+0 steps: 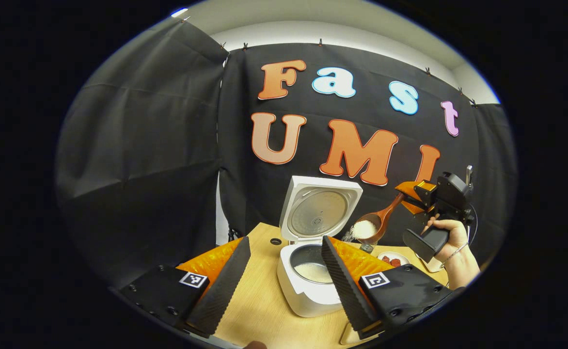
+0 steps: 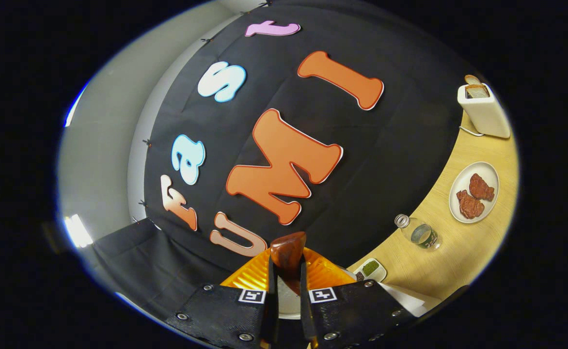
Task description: Close the left gripper, press the button to open the rice cooker; take a wooden spoon from the chopstick holder with the right hand, scoop a spoonful of rice and pour it into the rice cooker, then put the wooden spoon back into the chopstick holder.
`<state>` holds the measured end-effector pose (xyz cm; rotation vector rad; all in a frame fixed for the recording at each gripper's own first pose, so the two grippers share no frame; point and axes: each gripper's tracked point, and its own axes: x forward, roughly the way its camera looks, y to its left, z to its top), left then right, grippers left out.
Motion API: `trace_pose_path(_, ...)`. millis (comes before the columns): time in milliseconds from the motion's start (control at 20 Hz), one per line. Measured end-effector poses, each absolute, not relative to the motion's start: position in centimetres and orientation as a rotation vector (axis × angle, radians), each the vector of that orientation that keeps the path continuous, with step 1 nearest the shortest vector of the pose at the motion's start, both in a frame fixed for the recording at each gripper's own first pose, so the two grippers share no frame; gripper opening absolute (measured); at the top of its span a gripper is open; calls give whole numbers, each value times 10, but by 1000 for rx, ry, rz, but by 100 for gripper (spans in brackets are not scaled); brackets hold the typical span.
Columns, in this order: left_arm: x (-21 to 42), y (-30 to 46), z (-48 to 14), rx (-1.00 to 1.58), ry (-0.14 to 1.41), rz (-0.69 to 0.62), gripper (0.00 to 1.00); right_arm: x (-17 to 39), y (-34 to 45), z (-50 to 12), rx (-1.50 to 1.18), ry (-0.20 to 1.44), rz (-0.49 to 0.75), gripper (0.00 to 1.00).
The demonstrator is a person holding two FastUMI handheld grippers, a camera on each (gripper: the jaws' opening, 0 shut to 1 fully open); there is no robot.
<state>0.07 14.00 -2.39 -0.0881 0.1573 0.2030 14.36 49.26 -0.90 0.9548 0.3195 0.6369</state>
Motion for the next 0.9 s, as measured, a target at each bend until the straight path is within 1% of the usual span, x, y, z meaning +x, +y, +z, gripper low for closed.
trace_pose_path(500, 2, 143, -29, -95, 166, 203, 100, 139, 500, -12, 886, 317, 637, 18)
trace_pose_path(900, 0, 146, -30, -88, 169, 205, 99, 136, 508, -9, 753, 260, 658, 18)
